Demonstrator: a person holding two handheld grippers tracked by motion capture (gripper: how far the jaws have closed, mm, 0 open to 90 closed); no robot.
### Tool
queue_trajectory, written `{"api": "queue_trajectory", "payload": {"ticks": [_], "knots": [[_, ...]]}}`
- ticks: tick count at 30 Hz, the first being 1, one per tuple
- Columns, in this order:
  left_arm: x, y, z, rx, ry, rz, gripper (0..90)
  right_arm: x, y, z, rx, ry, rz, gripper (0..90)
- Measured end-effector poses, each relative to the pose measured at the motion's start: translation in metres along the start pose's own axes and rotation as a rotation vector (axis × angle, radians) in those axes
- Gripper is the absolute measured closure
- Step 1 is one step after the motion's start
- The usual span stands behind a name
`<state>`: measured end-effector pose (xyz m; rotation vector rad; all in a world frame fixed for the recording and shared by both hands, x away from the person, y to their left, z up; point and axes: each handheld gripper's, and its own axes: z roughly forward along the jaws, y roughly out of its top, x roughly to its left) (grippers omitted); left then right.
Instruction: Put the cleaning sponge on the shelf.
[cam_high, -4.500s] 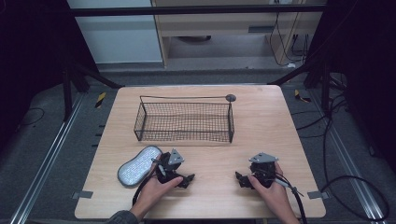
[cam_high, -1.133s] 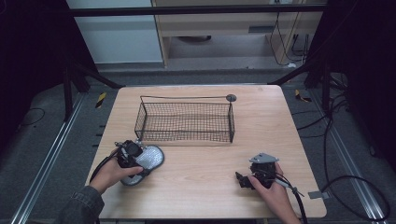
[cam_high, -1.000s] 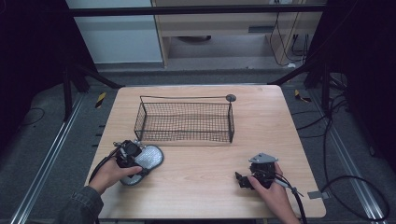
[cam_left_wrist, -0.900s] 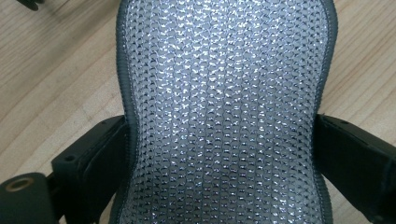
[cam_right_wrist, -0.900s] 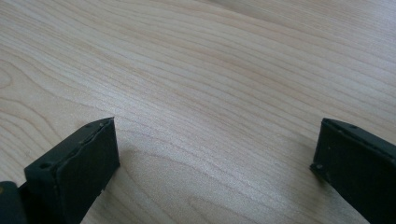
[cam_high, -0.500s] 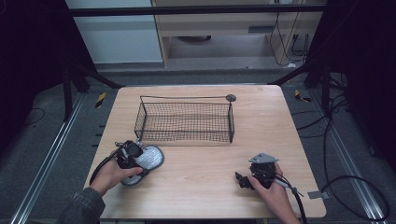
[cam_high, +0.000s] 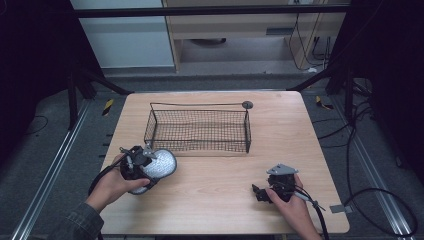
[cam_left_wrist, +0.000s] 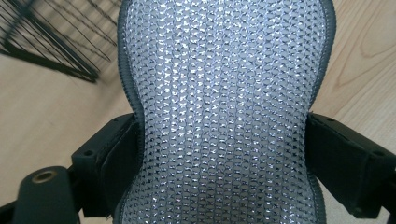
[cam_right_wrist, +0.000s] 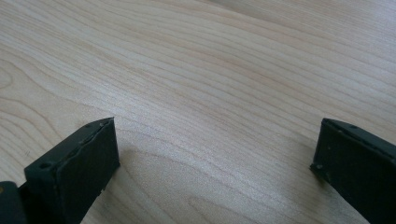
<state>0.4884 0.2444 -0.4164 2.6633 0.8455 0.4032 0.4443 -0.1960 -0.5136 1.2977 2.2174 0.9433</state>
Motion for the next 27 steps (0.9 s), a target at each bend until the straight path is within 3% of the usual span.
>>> {"api": "queue_trajectory", "payload": {"ticks": [4,14,20,27], "knots": [[0.0,0.01,-0.016,-0.012,0.038,0.042,12.8,0.0,0.0,0.0,0.001,0.002,0.0,0.4],[0.005,0.042,-0.034,-0.019,0.068,0.114,13.6,0.0,0.0,0.0,0.002,0.005,-0.004,0.4],[0.016,0.07,-0.049,-0.057,0.083,0.177,13.9,-0.001,0.001,0.001,0.001,0.011,-0.006,0.3],[0.031,0.088,-0.052,-0.076,0.091,0.222,14.3,-0.001,0.001,0.001,0.003,0.01,-0.013,0.4]]}}
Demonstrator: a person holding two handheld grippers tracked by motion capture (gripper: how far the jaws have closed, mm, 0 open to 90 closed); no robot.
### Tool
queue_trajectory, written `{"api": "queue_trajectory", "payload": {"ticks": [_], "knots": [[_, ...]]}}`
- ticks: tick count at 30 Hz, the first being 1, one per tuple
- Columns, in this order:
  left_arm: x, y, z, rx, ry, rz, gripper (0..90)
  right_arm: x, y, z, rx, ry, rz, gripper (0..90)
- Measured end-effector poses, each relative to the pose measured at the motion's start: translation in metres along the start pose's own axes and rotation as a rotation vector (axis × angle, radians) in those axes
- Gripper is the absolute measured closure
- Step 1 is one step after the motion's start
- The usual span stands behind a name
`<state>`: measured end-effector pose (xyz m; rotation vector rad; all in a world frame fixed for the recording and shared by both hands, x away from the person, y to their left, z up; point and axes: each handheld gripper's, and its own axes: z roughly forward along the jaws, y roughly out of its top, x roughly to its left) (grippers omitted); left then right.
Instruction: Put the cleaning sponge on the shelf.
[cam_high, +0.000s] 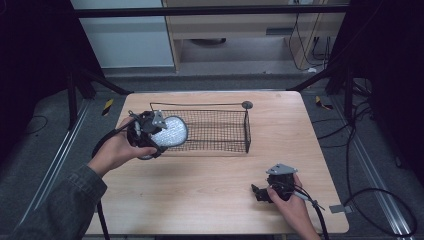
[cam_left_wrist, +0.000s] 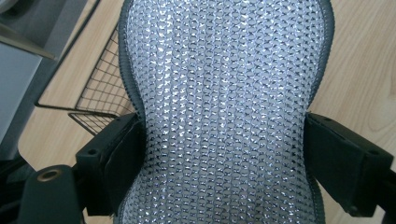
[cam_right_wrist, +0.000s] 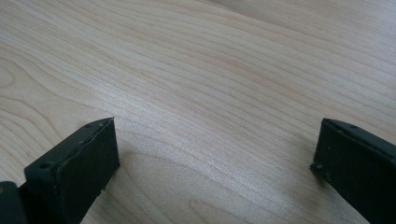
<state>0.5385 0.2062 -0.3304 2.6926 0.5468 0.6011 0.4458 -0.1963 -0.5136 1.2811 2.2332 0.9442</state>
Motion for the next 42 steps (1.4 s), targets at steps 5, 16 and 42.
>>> {"api": "queue_trajectory", "payload": {"ticks": [5,16,42], "knots": [[0.011,0.008,0.002,0.006,0.008,0.025,14.4,0.0,0.0,0.0,0.0,0.0,0.0,0.4],[0.021,0.036,0.015,0.019,0.081,0.066,14.5,0.001,0.0,0.0,-0.002,-0.004,0.0,0.7],[0.039,0.044,0.028,0.015,0.126,0.136,15.5,0.0,0.0,0.0,-0.002,0.002,-0.003,0.6]]}}
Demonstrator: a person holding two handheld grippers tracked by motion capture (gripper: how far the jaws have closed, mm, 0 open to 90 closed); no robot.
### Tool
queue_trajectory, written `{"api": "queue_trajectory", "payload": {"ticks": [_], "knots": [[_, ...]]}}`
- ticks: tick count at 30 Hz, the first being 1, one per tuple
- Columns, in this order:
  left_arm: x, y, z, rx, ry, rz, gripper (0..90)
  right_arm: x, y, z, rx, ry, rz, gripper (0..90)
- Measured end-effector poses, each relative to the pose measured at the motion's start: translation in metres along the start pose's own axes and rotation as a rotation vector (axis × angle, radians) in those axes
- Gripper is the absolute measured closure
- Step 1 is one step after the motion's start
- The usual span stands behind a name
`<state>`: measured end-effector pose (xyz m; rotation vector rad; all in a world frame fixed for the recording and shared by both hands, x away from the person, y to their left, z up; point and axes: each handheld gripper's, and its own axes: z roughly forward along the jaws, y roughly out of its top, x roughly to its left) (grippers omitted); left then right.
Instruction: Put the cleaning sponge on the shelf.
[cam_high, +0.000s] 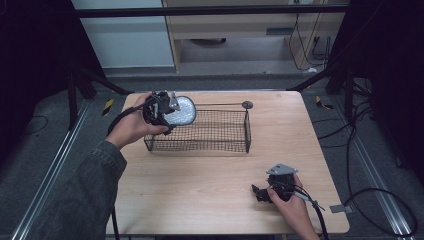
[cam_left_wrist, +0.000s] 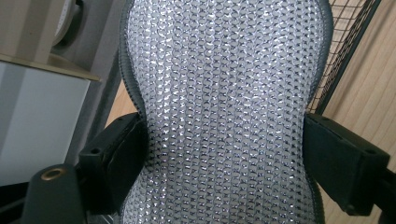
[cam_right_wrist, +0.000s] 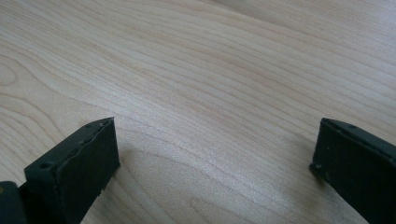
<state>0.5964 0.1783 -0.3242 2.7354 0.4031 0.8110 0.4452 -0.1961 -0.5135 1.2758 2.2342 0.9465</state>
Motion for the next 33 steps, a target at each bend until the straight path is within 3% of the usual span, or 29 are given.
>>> {"api": "queue_trajectory", "payload": {"ticks": [7,19,33], "knots": [[0.0,-0.001,0.018,0.021,-0.026,0.035,15.5,0.0,0.0,0.0,0.001,0.001,0.0,0.6],[-0.001,-0.004,0.039,0.027,-0.033,0.067,15.1,0.0,0.0,0.0,0.0,0.001,0.0,0.6],[-0.006,-0.011,0.052,0.036,-0.057,0.064,14.5,0.0,0.0,0.0,0.0,0.002,0.0,0.6]]}}
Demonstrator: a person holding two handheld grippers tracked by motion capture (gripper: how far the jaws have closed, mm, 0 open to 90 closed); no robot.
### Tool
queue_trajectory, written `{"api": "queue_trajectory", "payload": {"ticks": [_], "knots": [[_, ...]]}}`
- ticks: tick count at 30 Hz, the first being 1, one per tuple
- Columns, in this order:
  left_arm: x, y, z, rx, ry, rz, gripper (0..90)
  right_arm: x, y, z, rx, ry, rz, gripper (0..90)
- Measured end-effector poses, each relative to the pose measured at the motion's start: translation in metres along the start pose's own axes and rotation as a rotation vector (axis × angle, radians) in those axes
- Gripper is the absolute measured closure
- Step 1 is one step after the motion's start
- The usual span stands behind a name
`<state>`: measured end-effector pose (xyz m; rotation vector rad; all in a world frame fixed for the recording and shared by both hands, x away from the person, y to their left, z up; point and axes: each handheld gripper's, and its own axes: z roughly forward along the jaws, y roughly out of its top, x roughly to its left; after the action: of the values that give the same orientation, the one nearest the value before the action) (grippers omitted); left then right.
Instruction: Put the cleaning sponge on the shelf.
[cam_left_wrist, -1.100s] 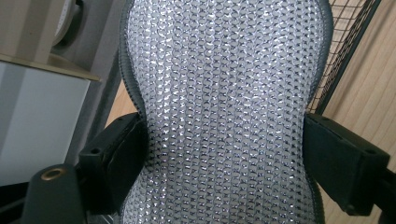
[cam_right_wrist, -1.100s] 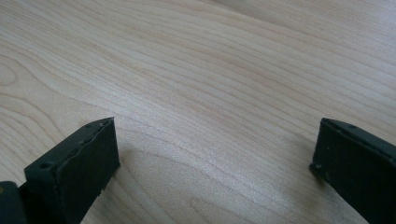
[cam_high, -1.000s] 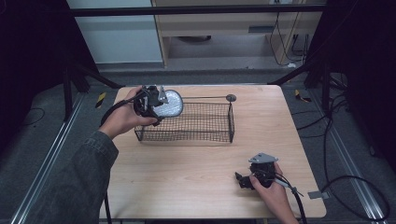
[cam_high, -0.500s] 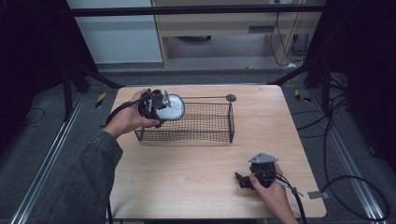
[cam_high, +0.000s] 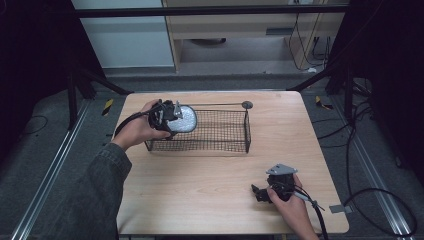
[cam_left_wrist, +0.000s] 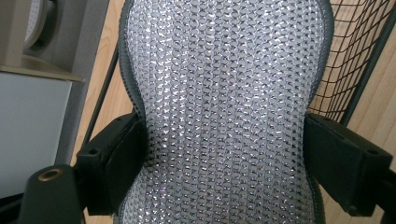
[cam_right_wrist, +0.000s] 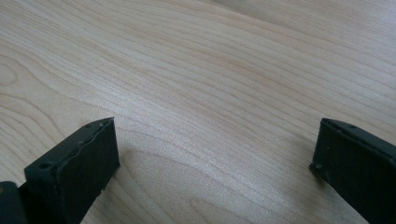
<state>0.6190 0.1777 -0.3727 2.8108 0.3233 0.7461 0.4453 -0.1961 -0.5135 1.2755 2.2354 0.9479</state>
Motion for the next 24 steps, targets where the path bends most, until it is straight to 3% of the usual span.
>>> {"api": "queue_trajectory", "payload": {"ticks": [24], "knots": [[0.005,-0.004,0.016,0.008,-0.022,0.006,12.9,0.0,0.0,0.0,0.0,-0.001,0.001,0.6]]}}
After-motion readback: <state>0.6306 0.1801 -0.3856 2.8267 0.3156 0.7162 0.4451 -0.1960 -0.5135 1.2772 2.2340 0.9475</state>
